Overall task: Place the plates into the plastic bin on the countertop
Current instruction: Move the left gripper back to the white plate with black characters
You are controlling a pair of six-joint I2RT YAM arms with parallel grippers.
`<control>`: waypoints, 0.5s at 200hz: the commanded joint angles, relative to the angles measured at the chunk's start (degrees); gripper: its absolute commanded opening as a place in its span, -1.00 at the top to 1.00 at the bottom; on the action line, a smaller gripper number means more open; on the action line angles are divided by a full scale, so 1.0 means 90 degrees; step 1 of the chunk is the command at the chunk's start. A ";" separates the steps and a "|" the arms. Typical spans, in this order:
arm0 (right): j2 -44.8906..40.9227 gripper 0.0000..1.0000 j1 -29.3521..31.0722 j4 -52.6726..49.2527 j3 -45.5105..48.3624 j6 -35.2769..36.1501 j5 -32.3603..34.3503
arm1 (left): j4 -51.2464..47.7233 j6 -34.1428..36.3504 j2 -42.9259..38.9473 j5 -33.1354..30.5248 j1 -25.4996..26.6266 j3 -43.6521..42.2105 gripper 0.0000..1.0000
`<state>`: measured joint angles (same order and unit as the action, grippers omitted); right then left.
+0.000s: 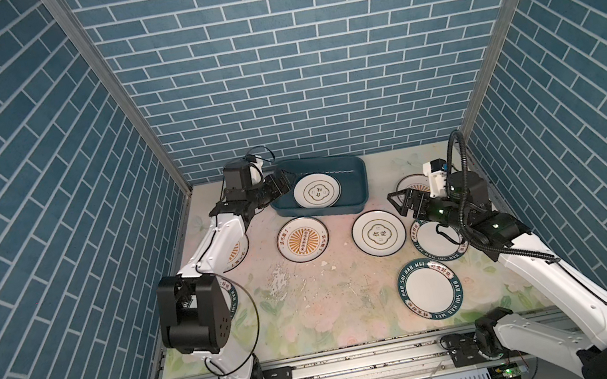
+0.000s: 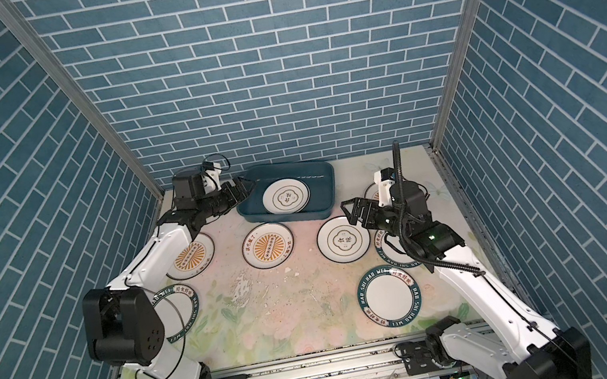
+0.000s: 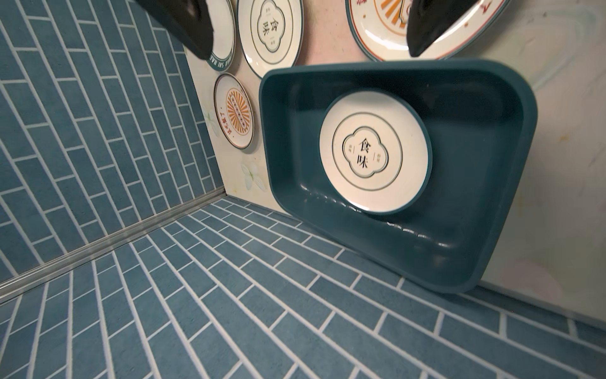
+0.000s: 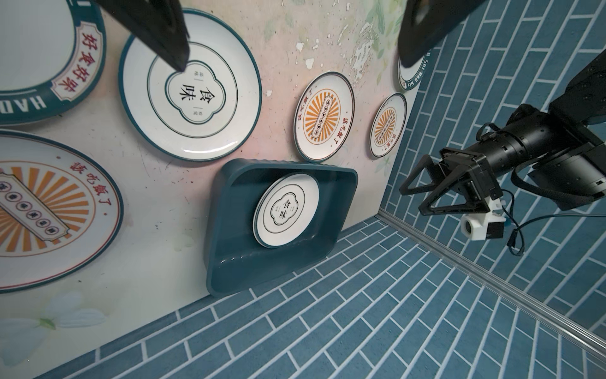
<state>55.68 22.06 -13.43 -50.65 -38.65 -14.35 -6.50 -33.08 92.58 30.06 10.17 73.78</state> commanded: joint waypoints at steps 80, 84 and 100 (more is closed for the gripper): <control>-0.1381 -0.97 -0.0016 -0.1014 0.0700 -0.0340 0.0373 | 0.0435 -0.1035 -0.2396 -0.0145 0.1029 -0.3088 -0.99; -0.1402 -0.97 -0.0009 -0.1011 0.0724 -0.0359 0.0366 | 0.0524 -0.1123 -0.2399 -0.0184 0.1121 -0.3177 -0.99; -0.1459 -0.97 -0.0009 -0.1049 0.0795 -0.0411 0.0390 | 0.0928 -0.1478 -0.2265 -0.0308 0.1518 -0.3467 -0.99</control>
<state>43.86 22.06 -21.91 -44.45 -40.16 -11.81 -4.10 -40.64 71.59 29.39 19.51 45.93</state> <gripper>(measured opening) 0.985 0.995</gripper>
